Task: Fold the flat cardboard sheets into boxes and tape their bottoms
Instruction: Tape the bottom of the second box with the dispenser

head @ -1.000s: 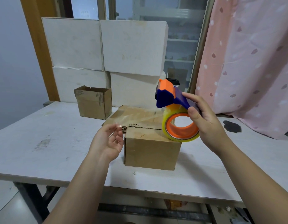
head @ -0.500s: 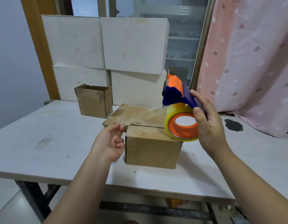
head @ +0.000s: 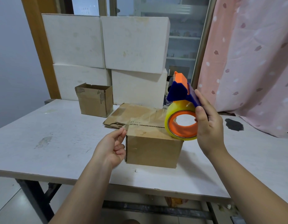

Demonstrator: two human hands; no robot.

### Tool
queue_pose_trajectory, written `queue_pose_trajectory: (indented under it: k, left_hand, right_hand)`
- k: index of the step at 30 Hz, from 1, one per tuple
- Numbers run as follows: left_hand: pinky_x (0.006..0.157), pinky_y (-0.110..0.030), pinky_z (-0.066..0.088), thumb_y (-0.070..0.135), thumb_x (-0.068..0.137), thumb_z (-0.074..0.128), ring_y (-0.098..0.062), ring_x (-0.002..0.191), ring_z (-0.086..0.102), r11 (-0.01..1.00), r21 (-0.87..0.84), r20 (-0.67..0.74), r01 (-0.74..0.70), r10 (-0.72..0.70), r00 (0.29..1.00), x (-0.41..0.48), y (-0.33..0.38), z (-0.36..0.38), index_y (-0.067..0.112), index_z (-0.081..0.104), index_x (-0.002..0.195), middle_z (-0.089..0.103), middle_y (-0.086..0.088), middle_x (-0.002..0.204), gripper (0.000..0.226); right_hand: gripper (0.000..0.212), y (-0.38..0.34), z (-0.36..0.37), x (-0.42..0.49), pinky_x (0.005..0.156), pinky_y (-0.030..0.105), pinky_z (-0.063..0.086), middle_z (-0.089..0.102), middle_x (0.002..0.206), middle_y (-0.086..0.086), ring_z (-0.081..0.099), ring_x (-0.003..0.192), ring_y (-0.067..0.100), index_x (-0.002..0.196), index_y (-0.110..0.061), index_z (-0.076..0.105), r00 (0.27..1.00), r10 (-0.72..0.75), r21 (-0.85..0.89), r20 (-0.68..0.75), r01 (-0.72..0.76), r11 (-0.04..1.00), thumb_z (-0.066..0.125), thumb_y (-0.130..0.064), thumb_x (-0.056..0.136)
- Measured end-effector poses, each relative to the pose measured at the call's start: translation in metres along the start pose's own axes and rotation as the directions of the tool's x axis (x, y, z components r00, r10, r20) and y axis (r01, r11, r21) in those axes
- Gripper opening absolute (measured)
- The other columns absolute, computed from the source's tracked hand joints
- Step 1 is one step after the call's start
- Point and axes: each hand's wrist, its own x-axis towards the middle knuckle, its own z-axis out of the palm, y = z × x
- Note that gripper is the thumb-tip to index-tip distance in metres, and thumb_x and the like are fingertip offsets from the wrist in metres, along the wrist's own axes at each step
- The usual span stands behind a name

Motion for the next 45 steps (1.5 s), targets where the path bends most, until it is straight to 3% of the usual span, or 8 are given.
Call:
queue_pose_trajectory:
  k: [18,22,23,25,29,34,42,45]
  left_hand:
    - [0.038,-0.019,0.02,0.022,0.082,0.068,-0.01,0.042,0.027,0.869,0.476,-0.129,-0.138,0.224,0.966,0.002,0.005,-0.004,0.016,0.066,0.076,0.068,0.01,0.061,0.009]
    - [0.072,-0.029,0.028,0.022,0.081,0.064,-0.033,0.121,0.049,0.833,0.525,-0.147,-0.175,0.292,0.945,0.0,0.001,0.002,0.022,0.071,0.075,0.072,-0.003,0.092,0.009]
    - [0.092,-0.045,0.048,0.024,0.08,0.064,-0.034,0.12,0.05,0.834,0.528,-0.159,-0.159,0.281,0.946,-0.001,0.0,0.002,0.022,0.069,0.078,0.069,-0.008,0.098,0.006]
    - [0.038,-0.02,0.035,0.024,0.08,0.064,-0.024,0.066,0.058,0.862,0.497,-0.18,-0.096,0.211,0.961,-0.002,-0.003,0.001,0.018,0.06,0.08,0.059,-0.009,0.087,0.008]
    - [0.04,-0.02,0.021,0.002,0.084,0.047,-0.012,0.048,0.027,0.913,0.4,-0.216,-0.079,0.178,0.96,0.002,-0.014,-0.005,0.015,0.049,0.079,0.04,-0.002,0.066,0.014]
    - [0.081,-0.021,0.039,0.048,0.093,0.045,0.0,0.105,0.052,0.57,0.54,-0.002,-0.619,0.737,0.676,-0.019,-0.023,0.0,0.052,0.053,0.109,0.055,0.026,0.113,0.018]
    - [0.11,-0.037,0.026,0.076,0.075,0.011,-0.013,0.133,0.035,0.473,0.742,0.223,-0.475,0.493,0.841,-0.023,-0.049,-0.003,0.046,0.034,0.138,0.041,0.014,0.14,0.073]
    - [0.106,-0.021,0.025,0.079,0.075,0.011,-0.008,0.133,0.036,0.377,0.715,0.242,-0.589,0.657,0.714,-0.024,-0.039,0.002,0.037,0.037,0.14,0.041,0.02,0.137,0.081]
  right_hand:
    - [0.038,-0.005,0.005,0.0,0.09,0.014,0.04,0.052,0.103,-0.046,0.049,0.106,-0.006,0.122,-0.053,0.041,1.0,-0.022,-0.074,-0.004,0.021,0.997,0.037,-0.057,0.085]
    - [0.038,-0.009,0.007,0.0,0.084,0.002,0.035,0.05,0.109,-0.029,0.048,0.101,-0.012,0.122,-0.053,0.041,0.999,-0.035,-0.092,0.004,0.035,0.995,0.039,-0.056,0.084]
    - [0.038,-0.009,0.007,0.0,0.084,0.001,0.035,0.05,0.109,-0.029,0.048,0.101,-0.013,0.122,-0.053,0.041,0.999,-0.032,-0.095,0.011,0.033,0.995,0.039,-0.057,0.084]
    - [0.038,-0.009,0.006,0.0,0.084,0.001,0.034,0.049,0.109,-0.029,0.047,0.101,-0.014,0.122,-0.054,0.041,0.999,-0.032,-0.101,0.021,0.034,0.994,0.038,-0.057,0.084]
    - [0.037,-0.008,0.006,0.0,0.085,0.002,0.035,0.048,0.11,-0.03,0.046,0.102,-0.014,0.122,-0.053,0.04,0.999,-0.036,-0.112,0.032,0.039,0.993,0.04,-0.055,0.085]
    - [0.039,-0.01,0.006,0.0,0.084,0.001,0.034,0.049,0.111,-0.028,0.046,0.102,-0.014,0.123,-0.052,0.04,0.999,-0.04,-0.113,0.028,0.043,0.993,0.038,-0.057,0.084]
    - [0.038,-0.008,0.005,-0.001,0.087,0.006,0.038,0.049,0.111,-0.029,0.048,0.104,-0.009,0.123,-0.055,0.04,0.999,-0.029,-0.112,0.022,0.031,0.993,0.04,-0.057,0.085]
    - [0.039,-0.009,0.005,-0.001,0.085,0.005,0.039,0.049,0.111,-0.028,0.048,0.103,-0.01,0.123,-0.056,0.039,0.999,-0.028,-0.109,0.028,0.031,0.994,0.038,-0.059,0.084]
